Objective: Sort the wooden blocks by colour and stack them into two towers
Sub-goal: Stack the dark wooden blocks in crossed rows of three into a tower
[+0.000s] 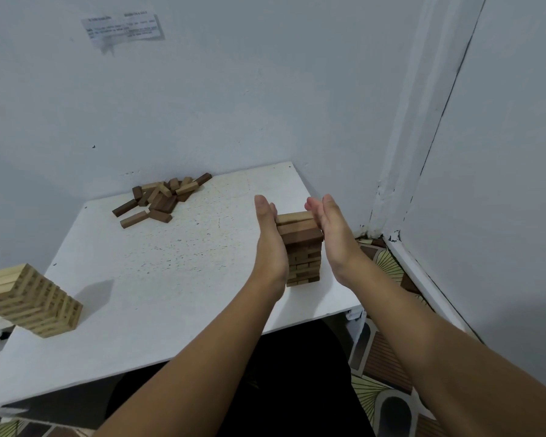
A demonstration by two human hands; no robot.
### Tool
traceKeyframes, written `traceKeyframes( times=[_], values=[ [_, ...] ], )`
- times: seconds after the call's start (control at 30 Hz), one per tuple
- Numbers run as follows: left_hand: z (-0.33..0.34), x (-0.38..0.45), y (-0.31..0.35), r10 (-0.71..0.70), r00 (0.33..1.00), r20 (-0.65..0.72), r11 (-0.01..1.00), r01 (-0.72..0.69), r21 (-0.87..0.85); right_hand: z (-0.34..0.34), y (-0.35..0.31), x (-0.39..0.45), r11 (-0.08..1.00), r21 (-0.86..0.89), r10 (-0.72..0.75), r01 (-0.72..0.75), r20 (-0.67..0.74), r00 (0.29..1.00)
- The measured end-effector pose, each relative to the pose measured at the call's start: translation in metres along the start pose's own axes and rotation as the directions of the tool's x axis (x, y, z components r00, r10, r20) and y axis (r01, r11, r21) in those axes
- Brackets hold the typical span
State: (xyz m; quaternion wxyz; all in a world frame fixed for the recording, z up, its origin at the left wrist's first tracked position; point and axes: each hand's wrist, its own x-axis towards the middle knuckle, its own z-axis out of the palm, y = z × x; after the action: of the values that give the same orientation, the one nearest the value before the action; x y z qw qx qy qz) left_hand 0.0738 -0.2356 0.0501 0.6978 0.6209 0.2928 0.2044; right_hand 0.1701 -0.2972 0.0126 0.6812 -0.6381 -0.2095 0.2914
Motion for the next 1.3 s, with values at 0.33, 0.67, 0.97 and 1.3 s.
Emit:
traceKeyframes(
  times=[0.33,0.67,0.97,1.3],
  values=[
    [-0.074,0.029,-0.003,0.036,0.98,0.195,0.899,-0.117,0.421,-0.05,-0.01,0.006,0.966,-0.257,0.054,0.017,0.266,0.962],
    [-0.09,0.043,0.004,0.025,0.954,0.298,0.817,-0.191,0.544,-0.069,-0.018,0.012,0.915,-0.402,0.125,0.037,0.368,0.921],
    [-0.091,0.044,0.002,0.055,0.957,0.286,0.841,-0.199,0.503,-0.065,-0.019,0.012,0.905,-0.425,0.139,0.028,0.357,0.924],
    [-0.091,0.045,-0.001,0.033,0.952,0.304,0.854,-0.185,0.487,-0.065,-0.021,0.01,0.907,-0.42,0.126,0.038,0.355,0.926]
  ],
)
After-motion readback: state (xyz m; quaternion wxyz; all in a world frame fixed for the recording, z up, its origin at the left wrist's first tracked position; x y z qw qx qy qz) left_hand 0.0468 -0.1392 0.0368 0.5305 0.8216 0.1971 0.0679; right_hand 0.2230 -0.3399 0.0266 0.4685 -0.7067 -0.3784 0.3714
